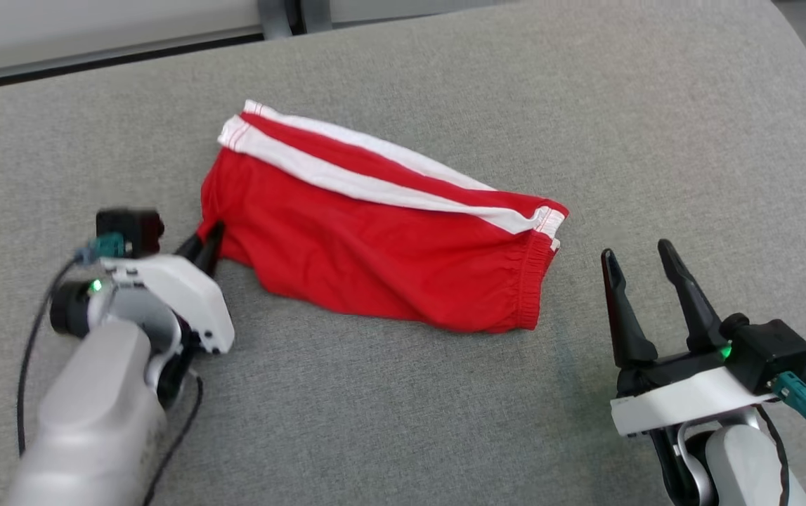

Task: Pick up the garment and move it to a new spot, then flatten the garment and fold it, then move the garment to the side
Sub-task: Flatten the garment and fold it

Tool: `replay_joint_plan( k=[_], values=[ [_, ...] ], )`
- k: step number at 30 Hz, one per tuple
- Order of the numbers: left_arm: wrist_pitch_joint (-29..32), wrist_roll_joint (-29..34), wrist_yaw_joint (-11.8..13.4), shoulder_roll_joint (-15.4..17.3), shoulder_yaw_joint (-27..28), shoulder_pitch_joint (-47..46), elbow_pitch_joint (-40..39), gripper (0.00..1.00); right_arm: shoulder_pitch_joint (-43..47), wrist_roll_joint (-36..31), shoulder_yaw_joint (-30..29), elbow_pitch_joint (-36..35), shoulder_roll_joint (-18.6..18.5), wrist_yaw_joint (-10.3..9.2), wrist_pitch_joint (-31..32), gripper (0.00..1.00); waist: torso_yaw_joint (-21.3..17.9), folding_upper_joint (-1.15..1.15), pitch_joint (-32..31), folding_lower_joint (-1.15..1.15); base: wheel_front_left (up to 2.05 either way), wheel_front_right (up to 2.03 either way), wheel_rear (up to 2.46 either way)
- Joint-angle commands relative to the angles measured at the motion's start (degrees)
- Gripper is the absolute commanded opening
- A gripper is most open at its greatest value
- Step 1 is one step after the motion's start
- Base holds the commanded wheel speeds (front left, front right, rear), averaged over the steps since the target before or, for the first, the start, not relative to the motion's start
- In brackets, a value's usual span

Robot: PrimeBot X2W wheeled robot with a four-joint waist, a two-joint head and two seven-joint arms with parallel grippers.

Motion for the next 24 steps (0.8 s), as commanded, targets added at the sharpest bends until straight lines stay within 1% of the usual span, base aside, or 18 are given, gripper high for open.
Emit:
replay_joint_plan(
  k=[1,3,5,8,12,14,16,17,18,21,24],
  values=[
    [-1.54,-0.96,-0.03,0.17,0.37,2.64,-0.79,0.00,0.69,0.34,0.15,-0.10,-0.56,-0.10,0.37,1.00,0.98,0.00,-1.48,0.00,0.00,0.00,0.00],
    [-4.05,-2.61,-0.03,-0.02,1.42,6.24,-2.34,0.00,1.51,0.50,0.08,-0.18,-0.86,-0.10,0.79,1.00,1.93,0.00,-2.71,0.00,0.00,0.00,0.00],
    [-6.35,-3.59,0.72,-0.37,2.25,10.17,-4.52,0.00,2.39,0.75,-0.05,-0.41,-1.15,-0.10,1.40,1.00,2.89,0.00,-4.01,0.00,0.00,0.00,0.00],
    [-8.04,-5.11,2.12,-0.79,3.37,16.31,-9.01,0.00,3.82,0.92,-0.64,-0.88,-1.67,-0.10,2.27,1.00,4.36,0.00,-5.76,0.00,0.00,0.00,0.00],
    [-7.56,-6.16,4.27,-0.25,3.85,22.85,-16.29,0.00,5.10,1.17,-0.86,-1.83,-2.20,-0.09,3.68,1.00,5.66,0.00,-7.26,0.00,0.00,0.00,0.00],
    [-6.39,-6.34,5.94,0.32,4.08,25.19,-19.55,0.00,5.51,1.27,-0.89,-2.56,-2.48,-0.09,4.27,1.00,6.01,0.00,-7.59,0.00,0.00,0.00,0.00],
    [-5.98,-6.88,7.19,0.34,4.37,27.20,-22.88,1.00,5.73,1.31,-1.03,-3.03,-2.63,-0.10,4.78,1.00,6.17,0.00,-7.85,0.00,0.00,0.00,0.00],
    [-6.24,-6.65,7.98,0.56,4.57,27.87,-24.43,1.00,5.76,1.19,-1.10,-3.43,-2.78,-0.09,5.07,1.00,6.30,0.00,-7.96,0.00,0.00,0.00,0.00],
    [-6.24,-6.65,7.98,0.56,4.57,27.87,-24.43,1.00,5.76,1.19,-1.10,-3.43,-2.78,-0.09,5.07,1.00,6.30,0.00,-7.96,0.00,0.00,0.00,0.00],
    [-9.18,-4.76,11.50,0.93,5.91,29.69,-29.69,1.00,5.82,0.73,-1.37,-4.54,-2.98,-0.09,5.67,1.00,6.66,0.00,-8.32,0.00,0.00,0.00,0.00],
    [-11.28,-1.68,14.15,0.99,7.37,31.04,-35.22,1.00,6.16,0.34,-2.03,-5.56,-3.05,-0.09,5.82,1.00,7.36,0.00,-8.74,0.00,0.00,0.00,0.00]
  ],
)
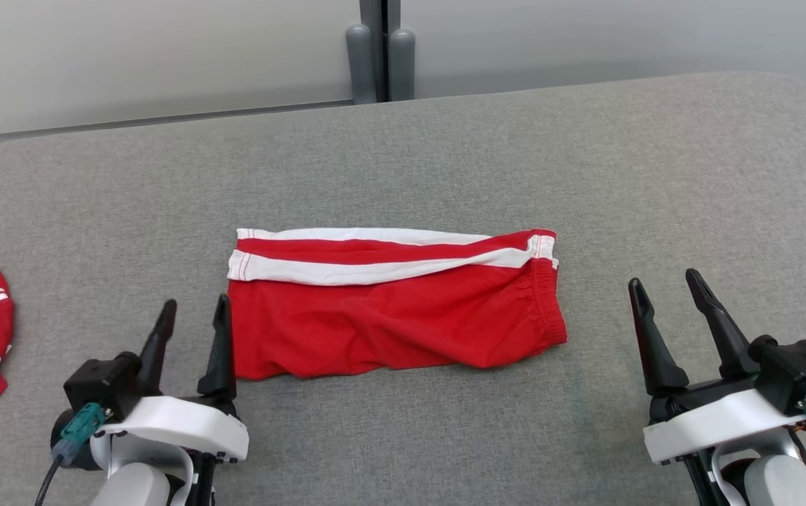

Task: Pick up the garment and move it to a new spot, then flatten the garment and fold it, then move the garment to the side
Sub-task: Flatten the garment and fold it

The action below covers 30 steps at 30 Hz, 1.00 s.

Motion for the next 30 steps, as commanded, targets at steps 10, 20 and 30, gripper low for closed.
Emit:
replay_joint_plan(
  k=[10,20,30],
  values=[
    [-0.61,9.88,3.10,1.84,6.17,5.06,-13.39,1.00,2.16,-1.08,-1.25,-2.16,-0.90,-0.08,2.30,1.00,1.62,0.00,-2.98,0.00,0.00,0.00,0.00],
    [0.29,11.14,3.62,3.42,6.06,10.97,-16.52,1.00,4.67,-0.61,-2.11,-3.01,-1.24,-0.08,4.07,1.00,1.99,0.00,-5.12,0.00,0.00,0.00,0.00],
    [1.34,11.04,2.80,3.31,4.66,8.84,-16.70,1.00,5.25,-1.14,-3.91,-3.53,-1.53,-0.08,4.74,1.00,4.44,0.00,-4.19,0.00,0.00,0.00,0.00]
  ],
)
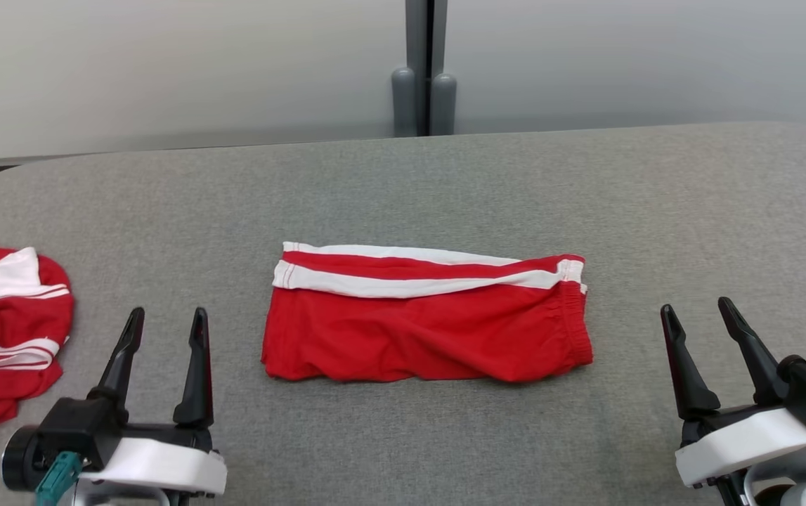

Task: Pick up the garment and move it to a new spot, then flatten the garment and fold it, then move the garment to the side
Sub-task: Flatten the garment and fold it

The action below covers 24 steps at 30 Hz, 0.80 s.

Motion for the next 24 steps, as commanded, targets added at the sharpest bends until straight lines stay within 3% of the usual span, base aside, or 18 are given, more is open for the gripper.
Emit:
replay_joint_plan(
  k=[1,10,17,23,24],
  values=[
    [-0.05,0.28,-0.45,-0.08,-0.24,-1.85,0.05,1.00,0.32,-0.58,-0.41,0.34,-0.44,-0.08,0.44,1.00,1.25,0.00,0.84,0.00,0.00,0.00,0.00],
    [-0.54,0.49,-1.78,-2.34,-2.78,-6.23,0.84,1.00,-3.91,-1.47,1.10,5.57,0.58,-0.05,1.20,1.00,6.18,0.00,6.07,0.00,0.00,0.00,0.00],
    [-1.70,1.37,-3.66,-4.41,-4.23,-10.61,4.62,1.00,-10.20,-1.78,0.63,19.05,2.65,-0.06,-0.35,1.00,8.47,0.00,10.13,0.00,0.00,0.00,0.00],
    [-1.98,1.57,-4.64,-4.96,-3.46,-11.73,6.26,1.00,-12.49,-0.11,1.28,25.07,3.29,-0.06,-1.03,1.00,8.17,0.00,10.60,0.00,0.00,0.00,0.00],
    [-2.00,1.67,-4.77,-4.95,-3.23,-11.73,6.41,1.00,-12.71,0.67,1.37,25.65,3.37,-0.05,-0.93,0.75,8.00,0.00,10.57,0.00,0.00,0.00,0.00]
  ],
)
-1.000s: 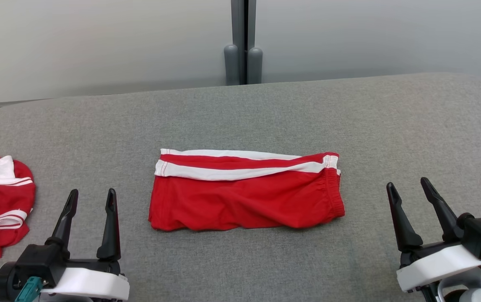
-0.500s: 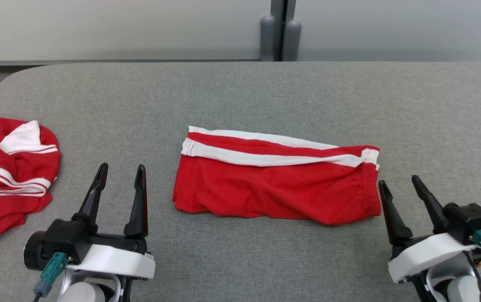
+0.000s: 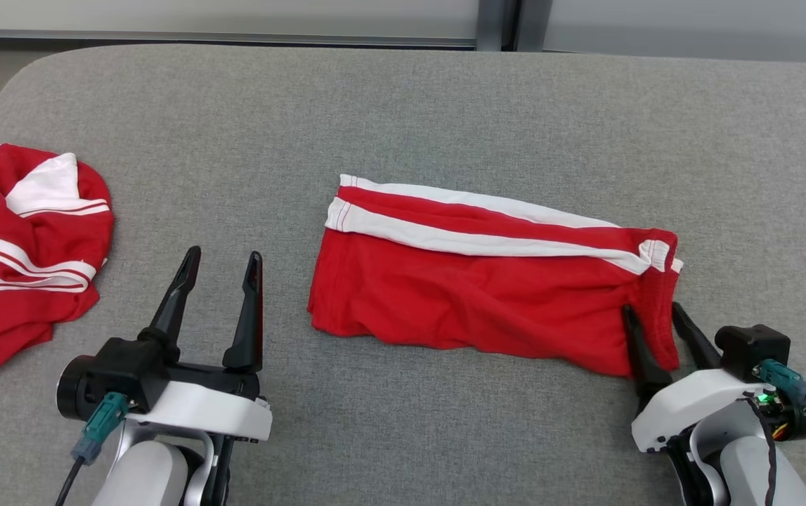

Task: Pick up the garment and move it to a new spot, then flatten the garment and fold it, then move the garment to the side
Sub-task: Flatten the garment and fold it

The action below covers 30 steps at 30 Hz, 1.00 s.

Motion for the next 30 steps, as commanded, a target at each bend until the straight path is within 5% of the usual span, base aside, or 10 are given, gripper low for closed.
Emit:
replay_joint_plan(
  k=[1,2,3,17,30],
  values=[
    [-0.27,0.39,-0.30,0.09,0.54,-0.92,0.12,1.00,-0.20,0.84,0.48,1.08,-0.06,-0.02,0.48,0.42,-0.31,0.00,-0.09,0.00,0.00,0.00,0.00],
    [-0.30,0.46,-0.40,0.05,0.73,-0.84,0.17,1.00,-0.38,1.20,0.98,1.20,-0.34,-0.02,0.27,0.15,-0.46,0.00,-0.12,0.00,0.00,0.00,0.00],
    [-0.31,0.53,-0.41,0.04,0.91,-0.79,0.26,1.00,-0.49,1.84,1.39,1.31,-0.51,-0.02,0.11,0.00,-0.68,0.00,-0.20,0.00,0.00,0.00,0.00],
    [-0.34,1.21,-1.04,-1.11,3.57,1.13,0.61,1.00,2.92,4.45,1.73,-3.63,-9.07,-0.06,-2.86,0.00,-3.88,0.00,-2.60,0.00,0.00,0.00,0.00],
    [-0.34,1.54,-2.49,-1.86,3.70,-0.31,1.87,1.00,-2.28,17.86,13.09,-16.77,-5.30,-0.01,10.58,0.00,-3.05,0.00,-1.67,0.00,0.00,0.00,0.00]
  ],
)
